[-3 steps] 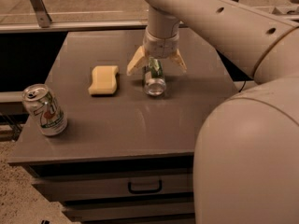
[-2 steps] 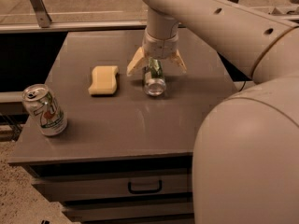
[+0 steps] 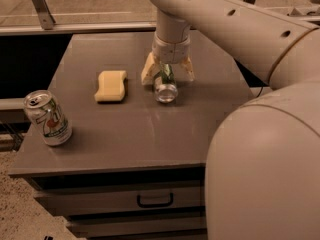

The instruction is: Place green can upright

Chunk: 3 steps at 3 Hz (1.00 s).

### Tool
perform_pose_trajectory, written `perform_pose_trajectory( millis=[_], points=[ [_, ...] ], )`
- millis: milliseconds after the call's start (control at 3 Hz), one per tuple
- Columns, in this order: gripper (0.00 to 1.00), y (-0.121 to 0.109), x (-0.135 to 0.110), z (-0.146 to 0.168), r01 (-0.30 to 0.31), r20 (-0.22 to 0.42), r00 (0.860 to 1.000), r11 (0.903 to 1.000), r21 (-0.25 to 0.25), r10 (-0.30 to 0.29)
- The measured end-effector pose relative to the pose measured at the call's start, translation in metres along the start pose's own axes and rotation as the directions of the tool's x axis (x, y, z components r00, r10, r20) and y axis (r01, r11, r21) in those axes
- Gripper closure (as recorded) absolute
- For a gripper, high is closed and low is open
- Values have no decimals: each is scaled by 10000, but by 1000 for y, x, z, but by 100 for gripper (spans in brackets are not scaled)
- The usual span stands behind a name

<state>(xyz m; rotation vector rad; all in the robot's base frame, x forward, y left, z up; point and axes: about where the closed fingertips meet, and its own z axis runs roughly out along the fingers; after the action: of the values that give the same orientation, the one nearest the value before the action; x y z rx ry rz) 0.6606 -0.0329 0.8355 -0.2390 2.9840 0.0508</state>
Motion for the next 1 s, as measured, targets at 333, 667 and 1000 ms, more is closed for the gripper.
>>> perform_pose_trajectory(
  millis=[333, 667, 1000],
  points=[
    [42, 1, 0, 1, 71, 21, 10000, 10000, 36, -71],
    [65, 1, 1, 0, 171, 52, 9998, 9998, 84, -171],
    [89, 0, 2, 0, 277, 96, 9996, 9996, 111, -278]
  ],
)
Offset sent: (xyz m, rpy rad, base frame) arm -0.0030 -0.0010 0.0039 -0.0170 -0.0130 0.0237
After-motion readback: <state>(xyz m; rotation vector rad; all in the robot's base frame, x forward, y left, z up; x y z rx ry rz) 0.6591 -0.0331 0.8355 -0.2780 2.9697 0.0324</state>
